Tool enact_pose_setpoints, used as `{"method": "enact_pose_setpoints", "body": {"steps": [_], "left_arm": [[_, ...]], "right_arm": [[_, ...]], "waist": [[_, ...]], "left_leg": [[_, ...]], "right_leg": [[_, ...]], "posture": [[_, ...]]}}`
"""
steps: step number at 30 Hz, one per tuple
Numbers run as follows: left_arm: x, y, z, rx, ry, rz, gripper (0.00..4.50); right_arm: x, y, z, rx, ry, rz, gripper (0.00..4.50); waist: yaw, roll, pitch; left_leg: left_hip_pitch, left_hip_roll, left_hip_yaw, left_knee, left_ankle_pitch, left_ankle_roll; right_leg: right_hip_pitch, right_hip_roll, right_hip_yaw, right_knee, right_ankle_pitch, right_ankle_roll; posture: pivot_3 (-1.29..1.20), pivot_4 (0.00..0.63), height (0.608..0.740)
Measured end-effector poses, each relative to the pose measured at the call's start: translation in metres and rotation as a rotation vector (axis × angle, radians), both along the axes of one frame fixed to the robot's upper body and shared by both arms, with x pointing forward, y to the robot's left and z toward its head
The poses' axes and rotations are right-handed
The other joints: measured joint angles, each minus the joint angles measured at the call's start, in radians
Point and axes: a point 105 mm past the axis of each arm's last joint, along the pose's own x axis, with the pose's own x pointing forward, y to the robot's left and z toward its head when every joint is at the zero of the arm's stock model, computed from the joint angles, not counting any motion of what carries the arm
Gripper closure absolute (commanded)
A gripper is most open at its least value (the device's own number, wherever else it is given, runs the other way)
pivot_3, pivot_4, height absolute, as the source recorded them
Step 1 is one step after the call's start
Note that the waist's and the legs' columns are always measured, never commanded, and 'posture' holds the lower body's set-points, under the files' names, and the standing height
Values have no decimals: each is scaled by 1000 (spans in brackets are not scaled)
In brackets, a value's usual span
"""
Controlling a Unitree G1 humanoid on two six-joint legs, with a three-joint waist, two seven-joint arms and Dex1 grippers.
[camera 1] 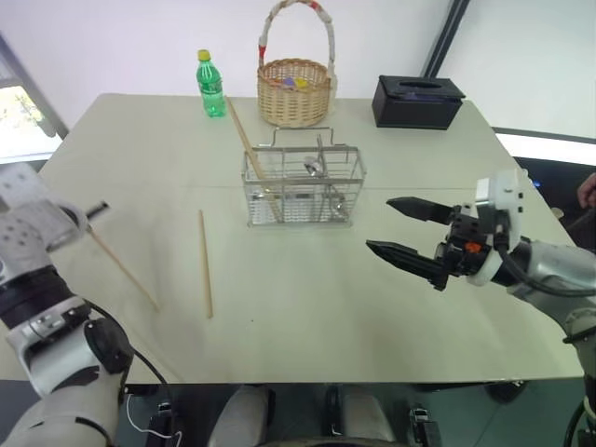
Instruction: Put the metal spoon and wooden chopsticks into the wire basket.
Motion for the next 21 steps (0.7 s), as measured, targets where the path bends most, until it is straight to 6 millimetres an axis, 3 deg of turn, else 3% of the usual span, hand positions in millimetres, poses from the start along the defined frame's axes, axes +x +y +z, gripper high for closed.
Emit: {"method": "enact_pose_setpoints", "body": {"steps": [3, 6, 9, 11, 13, 16, 21], "left_arm": [[7, 12, 35, 94, -203, 43, 4478], [17, 3, 76, 170, -421, 8, 4478], [28, -26, 133, 244, -664, -86, 4478], [33, -45, 158, 267, -764, -137, 4478], [43, -77, 184, 260, -869, -237, 4478], [56, -122, 200, 262, -930, -397, 4478], [72, -190, 194, 295, -922, -679, 4478]], "right_arm": [[1, 0, 2, 9, 0, -14, 0], [1, 1, 3, 16, 7, -26, 0], [-1, 5, 8, 23, -6, -28, 0], [-1, 5, 8, 24, -6, -35, 0], [-1, 7, 9, 27, -6, -48, 0], [-1, 8, 10, 24, -17, -58, 0], [-5, 5, 1, 21, -1, -99, 0]], "waist": [[1, 0, 0], [5, -2, -1], [9, -3, -1], [10, -2, -1], [13, -2, -1], [10, -1, -1], [-5, 0, 0]], "left_leg": [[-1, 0, 1, 0, 0, 0], [-3, -1, 0, 1, 0, 1], [-5, -1, -1, 1, 1, 4], [-6, -1, -1, 1, 1, 4], [-7, -1, -1, 1, 1, 6], [-7, -1, 0, 1, 1, 7], [-8, -1, 0, 1, 1, 7]], "right_leg": [[0, -1, 0, -2, 0, 0], [0, -1, -1, -2, 0, 0], [-1, -1, -2, -5, 2, 0], [0, -1, -2, -7, 4, 1], [0, 0, -2, -9, 5, 2], [0, 0, -2, -10, 5, 2], [-1, 2, -3, -10, 5, 2]], "posture": [[0, 150, 663], [0, 150, 663], [0, 150, 663], [0, 150, 663], [0, 150, 663], [0, 150, 663], [0, 150, 663]]}}
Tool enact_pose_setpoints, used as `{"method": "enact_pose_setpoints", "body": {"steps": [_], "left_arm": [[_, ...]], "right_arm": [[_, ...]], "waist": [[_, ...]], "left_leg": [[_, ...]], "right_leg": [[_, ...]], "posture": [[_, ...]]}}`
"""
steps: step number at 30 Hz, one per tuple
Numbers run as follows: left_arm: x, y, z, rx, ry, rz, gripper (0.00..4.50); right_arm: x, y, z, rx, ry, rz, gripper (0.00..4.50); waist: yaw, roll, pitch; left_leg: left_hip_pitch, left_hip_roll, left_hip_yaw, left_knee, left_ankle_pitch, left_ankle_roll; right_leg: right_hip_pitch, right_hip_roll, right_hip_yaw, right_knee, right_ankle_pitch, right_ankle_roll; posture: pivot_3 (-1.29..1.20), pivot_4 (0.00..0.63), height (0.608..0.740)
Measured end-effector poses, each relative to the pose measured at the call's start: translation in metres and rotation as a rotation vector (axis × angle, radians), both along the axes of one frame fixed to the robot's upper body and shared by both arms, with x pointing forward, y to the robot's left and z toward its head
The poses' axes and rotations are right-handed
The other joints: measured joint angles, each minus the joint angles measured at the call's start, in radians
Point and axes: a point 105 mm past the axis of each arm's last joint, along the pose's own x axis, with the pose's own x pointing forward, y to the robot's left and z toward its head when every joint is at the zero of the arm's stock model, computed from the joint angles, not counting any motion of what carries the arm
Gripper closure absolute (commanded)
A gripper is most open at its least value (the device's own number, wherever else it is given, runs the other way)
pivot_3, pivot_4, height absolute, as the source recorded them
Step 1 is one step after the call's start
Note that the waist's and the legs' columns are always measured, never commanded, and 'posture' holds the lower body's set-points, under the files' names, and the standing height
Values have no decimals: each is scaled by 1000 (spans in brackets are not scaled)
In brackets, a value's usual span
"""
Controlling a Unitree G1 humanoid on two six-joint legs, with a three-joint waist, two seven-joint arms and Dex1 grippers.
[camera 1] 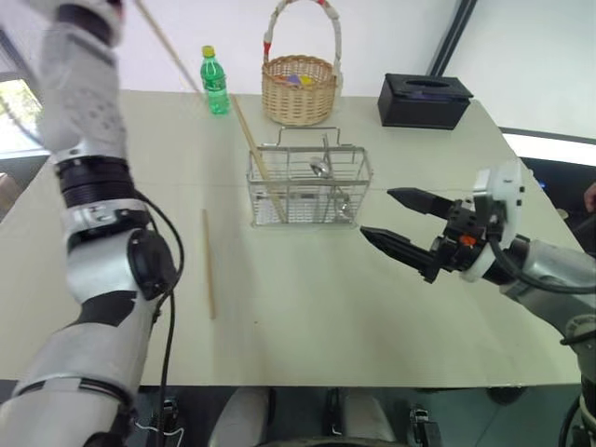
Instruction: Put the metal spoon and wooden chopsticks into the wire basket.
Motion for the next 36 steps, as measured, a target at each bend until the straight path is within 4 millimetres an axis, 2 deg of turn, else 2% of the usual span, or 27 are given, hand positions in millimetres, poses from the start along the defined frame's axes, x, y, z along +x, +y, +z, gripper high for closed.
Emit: {"method": "enact_pose_setpoints", "body": {"steps": [2, 4, 9, 15, 20, 24, 26, 29, 33, 36], "left_arm": [[2, -18, -3, 51, 4, -68, 4478], [2, -28, -5, 85, 6, -110, 4478], [1, -34, -5, 111, 2, -142, 4478], [-3, -37, 4, 129, -7, -172, 4478], [-8, -51, 10, 102, -11, -235, 4478], [-23, -65, 25, 128, -58, -288, 4478], [-27, -72, 24, 149, -54, -305, 4478], [-20, -77, 1, 169, 32, -308, 4478], [-7, -79, -54, 211, 208, -296, 4478], [-8, -81, -62, 229, 232, -293, 4478]], "right_arm": [[-2, -5, -5, -3, 7, -26, 0], [-4, -9, -8, -2, 8, -45, 0], [-5, -16, -11, 12, -1, -85, 0], [-9, -14, -10, 18, -23, -96, 0], [-7, -15, -8, 20, -29, -118, 0], [-6, -15, -7, 22, -33, -121, 0], [-6, -15, -7, 24, -33, -120, 0], [-6, -14, -6, 26, -35, -116, 0], [-6, -14, -5, 28, -38, -118, 0], [-6, -14, -5, 30, -38, -120, 0]], "waist": [[-4, 1, 1], [-5, 2, 1], [1, 2, 1], [2, 2, 1], [1, 2, 2], [0, 2, 1], [1, 2, 1], [1, 4, 1], [1, 4, 3], [1, 4, 3]], "left_leg": [[0, 0, 1, 0, 0, 0], [1, 1, 1, 0, 0, 0], [2, 1, 1, 0, -1, 2], [4, 1, 0, 0, -1, 2], [4, 0, 0, 0, -1, 2], [4, 0, 1, 0, -1, 2], [5, 0, 1, 0, -1, 2], [8, 0, 1, 0, -1, 2], [8, 1, 0, 1, -1, 2], [7, 1, 0, 1, -1, 2]], "right_leg": [[-1, 0, 1, 0, 0, 0], [0, 1, 1, 0, 0, 0], [1, 1, 1, 1, 0, 0], [3, 1, 0, 1, 0, 0], [3, 1, 0, 1, 0, 0], [3, 1, 0, 1, 0, 0], [4, 1, 1, 1, 0, 0], [7, 1, 1, 1, 0, 0], [6, 2, 1, 2, 0, 0], [6, 2, 1, 1, 0, 0]], "posture": [[0, 150, 663], [0, 150, 663], [0, 150, 663], [0, 150, 663], [0, 150, 663], [0, 150, 663], [0, 150, 663], [0, 150, 663], [0, 150, 663], [0, 150, 663]]}}
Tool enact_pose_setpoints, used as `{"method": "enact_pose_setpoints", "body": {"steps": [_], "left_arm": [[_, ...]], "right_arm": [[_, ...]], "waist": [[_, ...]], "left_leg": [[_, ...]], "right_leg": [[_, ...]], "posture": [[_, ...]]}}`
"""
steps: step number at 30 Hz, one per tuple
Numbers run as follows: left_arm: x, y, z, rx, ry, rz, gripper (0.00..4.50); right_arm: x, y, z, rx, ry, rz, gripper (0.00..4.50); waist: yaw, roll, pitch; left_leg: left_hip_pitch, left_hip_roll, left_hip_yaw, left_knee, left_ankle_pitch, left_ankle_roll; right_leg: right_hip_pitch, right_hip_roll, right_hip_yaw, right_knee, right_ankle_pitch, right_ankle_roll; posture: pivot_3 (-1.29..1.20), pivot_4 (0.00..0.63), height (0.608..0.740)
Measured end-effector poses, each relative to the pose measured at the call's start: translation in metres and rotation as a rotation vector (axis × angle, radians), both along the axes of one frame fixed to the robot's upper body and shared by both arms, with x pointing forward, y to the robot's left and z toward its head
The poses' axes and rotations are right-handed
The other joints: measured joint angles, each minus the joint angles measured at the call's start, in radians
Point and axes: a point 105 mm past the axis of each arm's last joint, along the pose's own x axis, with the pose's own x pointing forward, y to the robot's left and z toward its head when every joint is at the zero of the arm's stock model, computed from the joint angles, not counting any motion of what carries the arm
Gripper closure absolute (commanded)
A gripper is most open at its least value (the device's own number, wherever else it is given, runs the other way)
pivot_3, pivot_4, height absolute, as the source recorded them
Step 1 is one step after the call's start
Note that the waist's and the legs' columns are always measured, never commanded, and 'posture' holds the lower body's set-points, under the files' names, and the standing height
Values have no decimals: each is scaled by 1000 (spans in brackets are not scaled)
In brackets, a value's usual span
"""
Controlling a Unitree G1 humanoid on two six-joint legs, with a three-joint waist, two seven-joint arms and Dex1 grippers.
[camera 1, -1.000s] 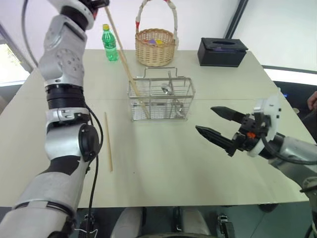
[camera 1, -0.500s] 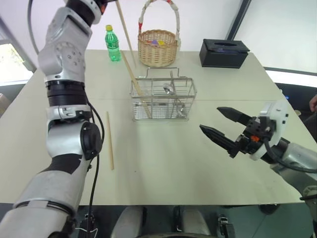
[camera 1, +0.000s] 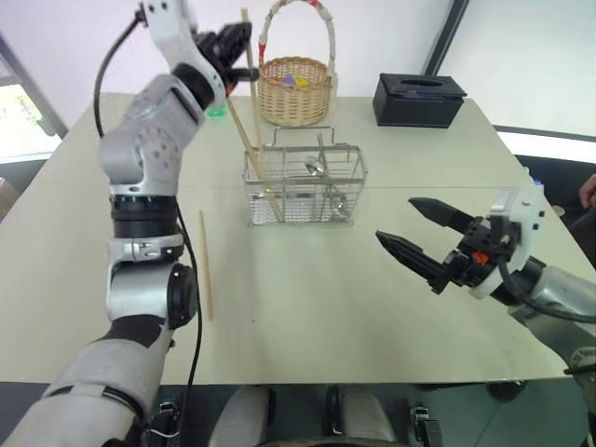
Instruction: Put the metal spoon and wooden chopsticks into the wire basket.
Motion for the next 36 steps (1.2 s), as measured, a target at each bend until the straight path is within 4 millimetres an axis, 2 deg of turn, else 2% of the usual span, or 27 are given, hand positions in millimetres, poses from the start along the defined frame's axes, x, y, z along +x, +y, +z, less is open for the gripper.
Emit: {"method": "enact_pose_setpoints", "body": {"steps": [4, 8, 9, 11, 14, 19, 22, 26, 28, 29, 30, 33, 36], "left_arm": [[-5, -8, -4, 16, -18, -13, 4478], [-1, -11, -38, 4, 64, -9, 2889], [0, -12, -46, -3, 85, -10, 2359], [0, -14, -52, -9, 100, -15, 1478], [-6, -13, -44, -9, 66, -12, 52], [-10, 5, -26, -6, 55, 20, 52], [-15, 23, 4, -30, 18, 51, 52], [-31, 56, 53, -98, -47, 129, 52], [-33, 80, 60, -140, -2, 225, 52], [-29, 93, 53, -141, 59, 297, 52], [-23, 108, 39, -124, 162, 397, 52], [-10, 148, -27, -96, 497, 640, 52], [-10, 162, -87, -78, 774, 729, 52]], "right_arm": [[2, 1, 4, 5, -9, -7, 0], [3, 2, 7, 12, -13, -8, 0], [4, 3, 8, 11, -17, -7, 0], [4, 3, 8, 11, -16, -6, 0], [5, 3, 8, 12, -12, -8, 0], [9, 2, 5, 14, 6, 2, 0], [12, -1, 3, 7, 10, 5, 0], [14, -3, 3, 5, -1, 16, 0], [15, -3, 3, 0, -5, 23, 0], [15, -3, 2, -2, -6, 27, 0], [15, -3, 2, -1, -6, 34, 0], [17, -3, -2, 0, 2, 43, 0], [19, -1, -6, 9, 7, 59, 0]], "waist": [[1, 1, 0], [1, 1, -1], [1, 1, 0], [1, 1, 0], [1, 1, 0], [0, 1, 0], [-1, 1, 0], [-2, 1, 0], [-2, 2, -1], [-2, 2, -1], [-1, 2, -1], [0, 1, 0], [2, -3, 0]], "left_leg": [[0, -1, 0, 0, 0, 0], [0, -1, 0, 0, 0, 0], [0, -1, 0, 0, 0, 0], [-1, 0, 0, 0, 0, 0], [0, 0, 0, 0, 0, 0], [0, 0, 0, 0, 0, 0], [0, 0, 0, 0, 0, 0], [1, 0, 1, -1, 0, 0], [1, 0, 1, -1, 0, 0], [2, 0, 1, -1, 0, 0], [3, -1, 1, -1, 0, 0], [3, -1, 0, 1, 0, 0], [2, -1, -1, 2, 1, -2]], "right_leg": [[0, -1, 0, 0, 0, 0], [0, -1, 0, 0, 0, 0], [0, -1, 0, 0, 0, 0], [0, 0, 0, 0, 0, 0], [0, 0, 0, 0, 0, 0], [0, 0, 0, 0, 0, 0], [0, 0, 0, 0, 0, 0], [0, 0, 0, 0, 0, 0], [0, 0, 0, 0, 0, 0], [0, 0, 0, 1, 0, 0], [1, 0, 0, 2, 0, 0], [0, 0, 0, 7, 0, 0], [-2, 1, 0, 10, 0, 0]], "posture": [[0, 150, 663], [0, 150, 663], [0, 150, 663], [0, 150, 663], [0, 150, 663], [0, 150, 663], [0, 150, 663], [0, 150, 663], [0, 150, 663], [0, 150, 663], [0, 150, 663], [0, 150, 663], [0, 150, 663]]}}
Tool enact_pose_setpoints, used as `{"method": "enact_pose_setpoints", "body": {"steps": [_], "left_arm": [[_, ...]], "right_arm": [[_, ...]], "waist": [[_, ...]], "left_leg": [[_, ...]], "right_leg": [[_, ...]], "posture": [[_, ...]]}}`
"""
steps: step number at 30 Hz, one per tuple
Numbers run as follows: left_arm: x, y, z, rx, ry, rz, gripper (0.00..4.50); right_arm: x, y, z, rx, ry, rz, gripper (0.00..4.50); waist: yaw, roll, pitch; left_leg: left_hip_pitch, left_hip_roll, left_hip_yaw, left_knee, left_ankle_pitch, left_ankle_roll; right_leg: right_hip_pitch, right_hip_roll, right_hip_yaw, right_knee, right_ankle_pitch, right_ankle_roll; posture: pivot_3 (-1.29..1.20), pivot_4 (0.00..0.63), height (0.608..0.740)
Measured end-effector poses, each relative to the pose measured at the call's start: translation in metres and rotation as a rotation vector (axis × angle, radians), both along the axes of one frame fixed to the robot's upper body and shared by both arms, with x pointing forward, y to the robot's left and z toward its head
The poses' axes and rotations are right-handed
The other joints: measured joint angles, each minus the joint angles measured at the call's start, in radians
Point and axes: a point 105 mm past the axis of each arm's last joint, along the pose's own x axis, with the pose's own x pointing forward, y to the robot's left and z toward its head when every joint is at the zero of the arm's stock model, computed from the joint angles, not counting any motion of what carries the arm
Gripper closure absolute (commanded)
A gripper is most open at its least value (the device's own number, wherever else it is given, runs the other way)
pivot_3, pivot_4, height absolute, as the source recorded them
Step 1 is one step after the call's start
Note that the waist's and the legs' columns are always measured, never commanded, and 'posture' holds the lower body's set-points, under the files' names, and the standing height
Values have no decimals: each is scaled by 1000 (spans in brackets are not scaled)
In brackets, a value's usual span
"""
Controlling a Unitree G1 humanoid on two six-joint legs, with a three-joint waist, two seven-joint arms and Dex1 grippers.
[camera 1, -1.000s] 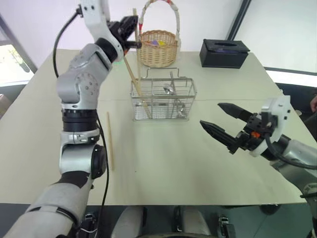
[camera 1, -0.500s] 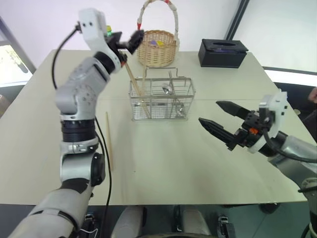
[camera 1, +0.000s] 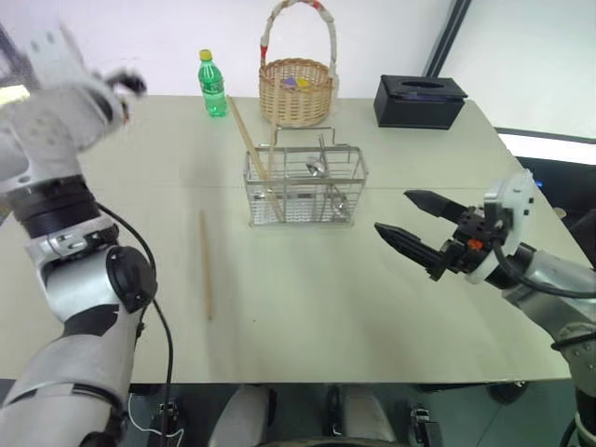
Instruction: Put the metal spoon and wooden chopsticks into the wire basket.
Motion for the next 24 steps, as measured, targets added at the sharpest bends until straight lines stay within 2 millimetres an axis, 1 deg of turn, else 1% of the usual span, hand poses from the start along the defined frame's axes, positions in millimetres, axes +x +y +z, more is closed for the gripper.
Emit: {"method": "enact_pose_setpoints", "body": {"steps": [1, 3, 5, 8, 10, 14, 17, 19, 24], "left_arm": [[-1, -3, -17, -20, 74, 0, 52], [0, -14, -36, -44, 150, -31, 52], [1, -24, -43, -50, 175, -57, 52], [1, -28, -54, -30, 201, -65, 52], [0, -35, -65, -38, 235, -92, 52], [-11, -60, -92, -47, 374, -210, 52], [-20, -66, -109, -25, 462, -254, 52], [-23, -71, -116, -22, 503, -284, 52], [-21, -75, -129, 2, 557, -309, 52]], "right_arm": [[0, 2, -1, 3, 4, 10, 0], [2, 3, -1, 10, 1, 18, 0], [2, 4, 2, 12, -10, 23, 0], [3, 3, 4, 16, -17, 20, 0], [4, 2, 3, 18, -10, 15, 0], [2, 0, -2, 17, 11, 8, 0], [-2, 0, -10, 13, 37, 5, 0], [-4, -1, -12, 11, 43, -1, 0], [-5, 1, -8, 19, 25, -15, 0]], "waist": [[1, -1, 0], [1, -1, 0], [-1, -1, 0], [-4, -1, 0], [-3, -1, 0], [1, -1, -1], [-1, -1, -1], [-2, -1, -1], [-1, -1, -1]], "left_leg": [[0, 0, -1, 0, 0, 0], [-1, 0, -1, 1, 0, -1], [-1, 0, 0, 1, 1, -2], [-1, 0, 2, -2, 3, -6], [-2, 1, 2, -2, 3, -6], [-2, 0, 3, -1, 2, -6], [-2, 0, 3, -1, 2, -6], [-2, 0, 3, -1, 2, -5], [-1, 1, 3, -1, 0, -6]], "right_leg": [[0, 0, 0, 0, 0, 0], [0, -1, 0, 0, 0, 0], [-1, -1, 0, 0, 0, 0], [-3, -1, 2, 0, 0, 0], [-4, -1, 2, 0, 0, 0], [-3, -2, 1, 0, 0, 0], [-3, -2, 2, 0, 0, 0], [-3, -1, 2, 0, 0, 0], [-3, -1, 2, 1, 0, 0]], "posture": [[0, 150, 663], [0, 150, 663], [0, 150, 663], [0, 150, 663], [0, 150, 663], [0, 150, 663], [0, 150, 663], [0, 150, 663], [0, 150, 663]]}}
